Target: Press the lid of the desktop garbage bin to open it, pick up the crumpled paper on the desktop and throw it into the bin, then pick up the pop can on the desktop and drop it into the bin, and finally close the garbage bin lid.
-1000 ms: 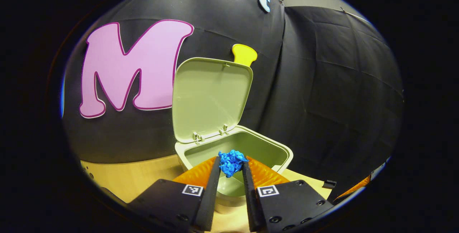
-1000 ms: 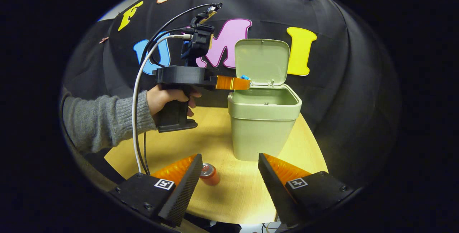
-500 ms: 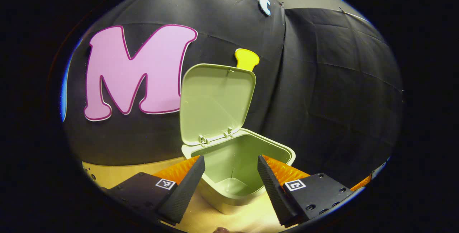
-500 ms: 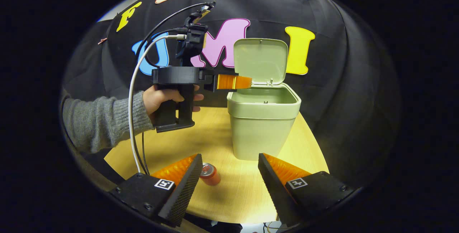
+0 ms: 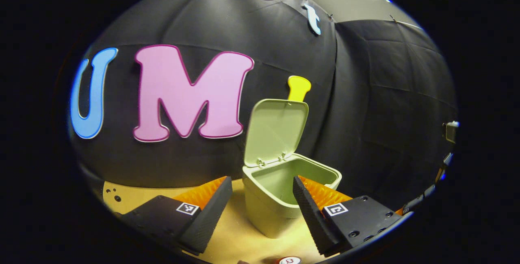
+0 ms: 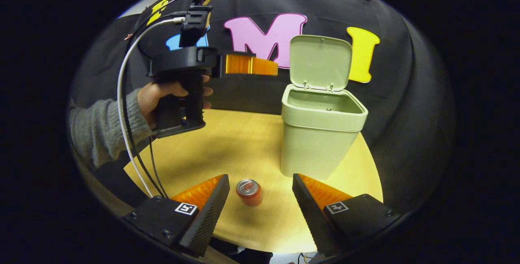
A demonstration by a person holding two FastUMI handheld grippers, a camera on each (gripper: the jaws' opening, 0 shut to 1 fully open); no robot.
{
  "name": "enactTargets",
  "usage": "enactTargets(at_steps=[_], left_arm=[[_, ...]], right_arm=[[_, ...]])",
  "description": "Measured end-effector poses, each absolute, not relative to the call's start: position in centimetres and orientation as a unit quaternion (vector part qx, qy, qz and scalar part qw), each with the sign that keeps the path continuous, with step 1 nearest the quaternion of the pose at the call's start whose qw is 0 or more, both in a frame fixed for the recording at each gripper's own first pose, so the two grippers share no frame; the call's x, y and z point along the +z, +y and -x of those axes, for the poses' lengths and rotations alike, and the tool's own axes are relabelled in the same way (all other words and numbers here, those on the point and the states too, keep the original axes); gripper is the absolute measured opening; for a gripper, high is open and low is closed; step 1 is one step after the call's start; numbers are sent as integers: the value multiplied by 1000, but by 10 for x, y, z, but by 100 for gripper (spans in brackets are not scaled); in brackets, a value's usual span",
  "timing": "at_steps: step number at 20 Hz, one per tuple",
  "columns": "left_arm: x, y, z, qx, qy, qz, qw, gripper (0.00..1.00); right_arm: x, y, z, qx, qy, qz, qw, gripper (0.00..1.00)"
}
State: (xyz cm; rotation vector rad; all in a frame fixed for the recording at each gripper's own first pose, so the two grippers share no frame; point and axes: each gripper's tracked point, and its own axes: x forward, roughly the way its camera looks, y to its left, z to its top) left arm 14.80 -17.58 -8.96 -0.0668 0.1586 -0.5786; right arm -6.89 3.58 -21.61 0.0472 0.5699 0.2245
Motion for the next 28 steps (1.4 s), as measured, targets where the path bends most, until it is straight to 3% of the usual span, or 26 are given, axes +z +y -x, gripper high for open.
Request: enactTargets(at_steps=[12,28], left_arm=[[-93,-75,-90,-199,77,30,977,96],[-134,-19,-57,-145,124,49,980,96]], right_arm=[[-281,69,47,159,327,3,931,98],[-366,86,23,178,402,41,897,98]])
